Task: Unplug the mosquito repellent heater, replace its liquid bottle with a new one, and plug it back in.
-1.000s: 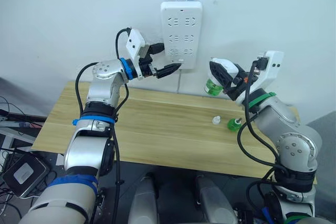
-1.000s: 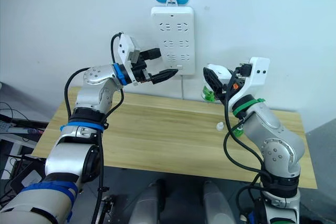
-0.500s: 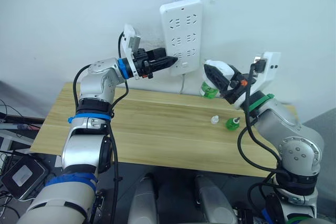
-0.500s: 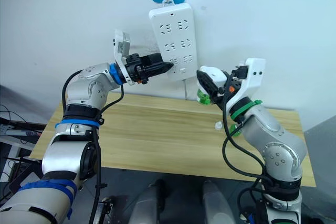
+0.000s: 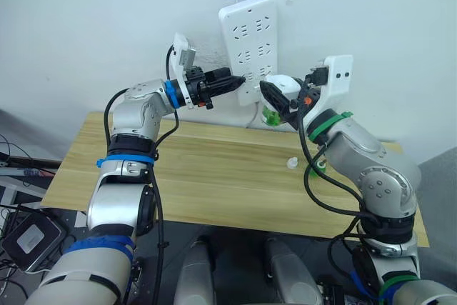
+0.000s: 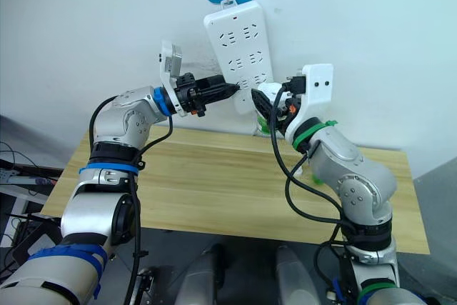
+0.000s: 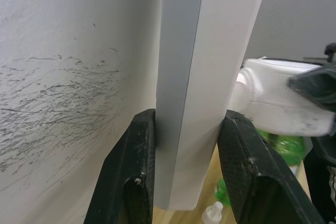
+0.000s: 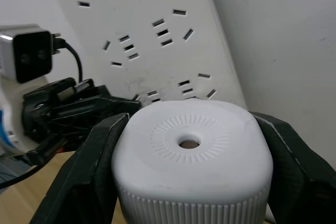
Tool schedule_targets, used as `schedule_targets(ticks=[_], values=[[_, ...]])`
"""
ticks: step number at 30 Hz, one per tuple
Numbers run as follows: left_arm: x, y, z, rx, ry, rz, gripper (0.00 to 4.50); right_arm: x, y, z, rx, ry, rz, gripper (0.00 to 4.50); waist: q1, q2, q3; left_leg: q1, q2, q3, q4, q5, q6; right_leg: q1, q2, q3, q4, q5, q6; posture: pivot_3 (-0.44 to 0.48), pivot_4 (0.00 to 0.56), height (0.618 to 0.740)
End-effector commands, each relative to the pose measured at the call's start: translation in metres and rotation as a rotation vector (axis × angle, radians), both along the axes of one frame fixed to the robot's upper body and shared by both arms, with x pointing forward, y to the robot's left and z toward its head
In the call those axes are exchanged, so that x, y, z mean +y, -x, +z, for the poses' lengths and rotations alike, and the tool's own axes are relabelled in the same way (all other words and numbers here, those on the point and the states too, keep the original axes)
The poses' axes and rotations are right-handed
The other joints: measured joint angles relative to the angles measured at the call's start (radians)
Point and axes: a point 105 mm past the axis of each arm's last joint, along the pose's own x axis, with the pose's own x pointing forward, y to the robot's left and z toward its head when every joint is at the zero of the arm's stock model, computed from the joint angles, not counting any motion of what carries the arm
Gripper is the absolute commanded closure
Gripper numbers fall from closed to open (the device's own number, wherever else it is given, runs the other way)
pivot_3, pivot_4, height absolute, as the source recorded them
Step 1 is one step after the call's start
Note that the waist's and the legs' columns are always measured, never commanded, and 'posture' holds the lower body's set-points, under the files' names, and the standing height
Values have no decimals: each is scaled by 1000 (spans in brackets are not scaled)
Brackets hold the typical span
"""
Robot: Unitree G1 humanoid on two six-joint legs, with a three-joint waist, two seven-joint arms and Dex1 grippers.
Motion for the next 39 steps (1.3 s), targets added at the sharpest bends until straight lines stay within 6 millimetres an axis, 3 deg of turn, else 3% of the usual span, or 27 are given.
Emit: schedule_targets(ticks=[1,17,34,39], values=[[1,4,22,-73,28,1,3169,-2,1,18,-82,-14,-10,1357,0,0,0,0,0,0,0,0,0,0,0,0,0,0,0,-121,258,740],[3,4,22,-88,17,13,3169,3,12,23,-123,-13,62,1357,0,0,0,0,0,0,0,0,0,0,0,0,0,0,0,-106,252,740],[3,6,20,-89,10,14,3169,3,5,24,-149,36,33,1357,0,0,0,0,0,0,0,0,0,0,0,0,0,0,0,-99,247,740],[3,6,20,-90,10,14,3169,11,2,22,-176,97,41,1357,0,0,0,0,0,0,0,0,0,0,0,0,0,0,0,-103,251,740]])
